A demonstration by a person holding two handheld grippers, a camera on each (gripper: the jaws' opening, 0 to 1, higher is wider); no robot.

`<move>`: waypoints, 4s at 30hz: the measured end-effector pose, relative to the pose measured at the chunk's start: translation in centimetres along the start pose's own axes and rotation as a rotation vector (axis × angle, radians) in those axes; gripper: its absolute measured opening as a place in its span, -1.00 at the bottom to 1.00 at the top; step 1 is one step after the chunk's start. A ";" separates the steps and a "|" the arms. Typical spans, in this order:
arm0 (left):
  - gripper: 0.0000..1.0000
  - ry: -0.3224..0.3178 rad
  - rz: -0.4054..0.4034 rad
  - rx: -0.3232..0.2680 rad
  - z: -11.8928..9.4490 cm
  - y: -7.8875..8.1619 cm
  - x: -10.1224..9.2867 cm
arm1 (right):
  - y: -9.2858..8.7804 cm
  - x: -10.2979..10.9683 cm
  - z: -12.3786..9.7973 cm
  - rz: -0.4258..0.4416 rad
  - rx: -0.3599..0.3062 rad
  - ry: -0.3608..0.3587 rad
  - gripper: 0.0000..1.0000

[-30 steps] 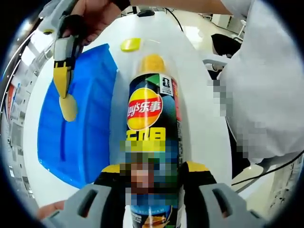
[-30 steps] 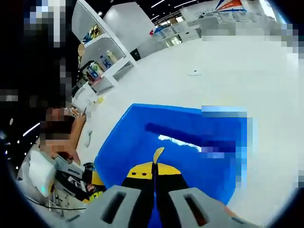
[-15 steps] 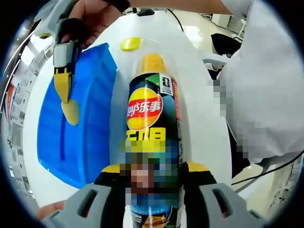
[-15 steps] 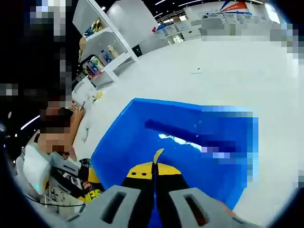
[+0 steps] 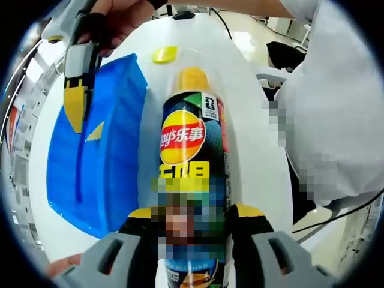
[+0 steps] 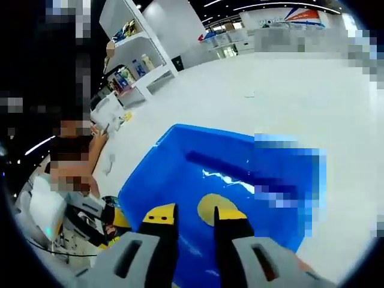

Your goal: Open the lid of the chip container on the table, take out the chips, place them into the box in front of the container, and close the lid

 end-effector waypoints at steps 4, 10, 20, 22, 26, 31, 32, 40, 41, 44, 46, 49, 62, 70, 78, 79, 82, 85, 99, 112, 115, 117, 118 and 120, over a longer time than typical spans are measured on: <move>-0.05 0.001 0.001 0.003 0.0 0.0 0.0 | 0.0 0.2 -0.3 -0.021 -0.009 -0.002 -0.53; -0.05 0.003 0.002 0.004 0.0 0.0 0.0 | 0.0 0.3 -0.6 -0.046 -0.016 -0.003 -0.53; -0.04 0.005 0.006 0.015 0.1 0.0 0.0 | -0.1 0.5 -1.4 -0.082 -0.026 0.001 -0.54; -0.04 0.005 0.007 0.013 0.1 0.0 0.0 | 0.0 0.6 -1.8 -0.096 -0.044 0.007 -0.54; -0.04 0.004 0.008 0.014 0.2 0.0 0.0 | 0.3 0.3 -3.0 -0.100 -0.082 0.002 -0.54; -0.04 0.001 0.007 0.012 0.2 0.0 0.1 | 0.0 0.5 -5.3 -0.149 -0.135 -0.007 -0.55; -0.04 0.000 0.006 0.012 0.1 0.0 0.1 | 0.1 0.3 -5.7 -0.158 -0.142 -0.009 -0.55; -0.04 0.000 0.005 0.012 0.2 0.0 0.1 | -0.4 -0.2 -8.8 -0.294 -0.201 -0.013 -0.59; -0.04 0.000 0.005 0.011 0.2 0.0 0.1 | -0.4 -0.3 -9.1 -0.304 -0.205 -0.014 -0.59; -0.04 -0.001 0.002 0.008 0.1 0.0 0.1 | -0.9 -0.4 -10.4 -0.369 -0.222 -0.009 -0.59; -0.04 0.000 0.003 0.008 0.1 0.0 0.0 | -1.2 -0.7 -11.1 -0.389 -0.230 -0.013 -0.59; -0.04 0.001 0.005 0.010 0.2 0.0 0.0 | -1.6 -1.4 -12.0 -0.421 -0.241 -0.004 -0.59; -0.04 -0.001 0.009 0.016 0.2 0.1 0.0 | -4.4 -1.8 -16.2 -0.533 -0.311 -0.001 -0.60; -0.04 0.008 0.020 0.006 0.2 0.0 0.0 | -5.8 -1.8 -17.3 -0.572 -0.354 0.023 -0.60; -0.05 0.008 0.014 0.008 0.3 0.0 -0.1 | -8.3 -2.0 -17.5 -0.647 -0.378 0.065 -0.61; -0.05 0.007 0.012 0.006 0.2 0.0 -0.1 | -8.6 -2.1 -17.7 -0.654 -0.383 0.069 -0.61; -0.05 0.007 0.011 0.003 0.3 0.0 -0.1 | -9.2 -2.9 -18.1 -0.655 -0.410 0.085 -0.62; -0.05 0.008 0.011 0.003 0.3 0.0 -0.2 | -9.9 -3.8 -18.2 -0.619 -0.465 0.111 -0.63; -0.05 0.004 0.001 0.002 0.3 0.0 -0.2 | -14.0 -5.6 -17.3 -0.577 -0.543 0.187 -0.74; -0.04 0.003 -0.002 0.006 0.3 0.1 -0.2 | -15.9 -5.6 -16.6 -0.596 -0.575 0.195 -0.84; -0.04 0.000 -0.005 0.004 0.3 0.0 -0.1 | -16.3 -5.7 -16.3 -0.590 -0.565 0.201 -0.91; -0.04 0.001 -0.004 0.007 0.3 0.1 -0.1 | -16.6 -5.9 -16.1 -0.585 -0.555 0.203 -0.97; -0.04 0.002 -0.002 0.009 0.3 0.1 -0.1 | -16.7 -5.9 -16.0 -0.581 -0.552 0.206 -0.97; -0.04 0.007 0.003 0.014 0.3 0.1 -0.2 | -17.0 -5.8 -15.7 -0.577 -0.545 0.216 -0.97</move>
Point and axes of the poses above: the point that each gripper's makers call its tool centre point, and the gripper's own axes: z roughly forward along the fingers, x roughly to its left, y roughly out of its top, the point moved 10 cm from there along -z, roughly backward along the fingers, and after that the axes turned 2 degrees about -x, right-handed, at the moved point
